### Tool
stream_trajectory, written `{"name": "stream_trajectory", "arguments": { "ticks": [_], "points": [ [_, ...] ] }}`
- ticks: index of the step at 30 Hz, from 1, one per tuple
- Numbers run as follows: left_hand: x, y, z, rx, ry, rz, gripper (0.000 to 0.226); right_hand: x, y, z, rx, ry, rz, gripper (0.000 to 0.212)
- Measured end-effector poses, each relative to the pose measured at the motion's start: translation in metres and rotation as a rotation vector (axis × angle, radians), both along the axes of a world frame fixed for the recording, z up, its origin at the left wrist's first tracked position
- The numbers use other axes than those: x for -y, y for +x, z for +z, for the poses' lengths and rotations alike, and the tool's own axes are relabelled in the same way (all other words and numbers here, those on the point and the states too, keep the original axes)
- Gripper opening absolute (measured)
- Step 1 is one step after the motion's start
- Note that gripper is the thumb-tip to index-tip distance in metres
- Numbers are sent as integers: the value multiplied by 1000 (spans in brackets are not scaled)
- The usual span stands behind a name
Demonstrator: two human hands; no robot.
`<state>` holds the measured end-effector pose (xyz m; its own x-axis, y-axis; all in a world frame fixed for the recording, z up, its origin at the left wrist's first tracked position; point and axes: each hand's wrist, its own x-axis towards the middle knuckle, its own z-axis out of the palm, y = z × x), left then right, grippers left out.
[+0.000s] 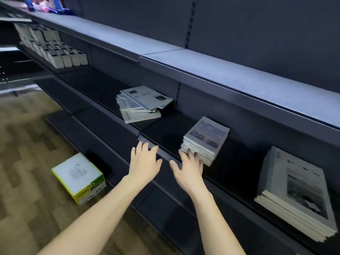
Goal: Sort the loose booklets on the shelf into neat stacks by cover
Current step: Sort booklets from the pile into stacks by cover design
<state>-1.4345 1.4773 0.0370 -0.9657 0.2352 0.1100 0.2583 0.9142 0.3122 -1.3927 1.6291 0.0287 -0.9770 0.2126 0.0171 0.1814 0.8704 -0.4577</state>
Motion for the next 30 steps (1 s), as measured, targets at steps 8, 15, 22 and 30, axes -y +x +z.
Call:
{"name": "stream_trajectory", "arguments": {
  "ticks": [8,15,22,30],
  "points": [
    [91,-63,-1,15,22,-6,57,94,-63,0,15,-76,19,62],
    [147,-106,-3,12,36,-63,56,161,-106,-3,-148,-292,-17,54],
    [171,-140,-7,14,82,-102,54,186,-140,-6,-204,-415,-76,47],
    [178,-205,-15,-9,89,-110,54,191,-230,-26,-234,-420,-146,50]
  ]
}}
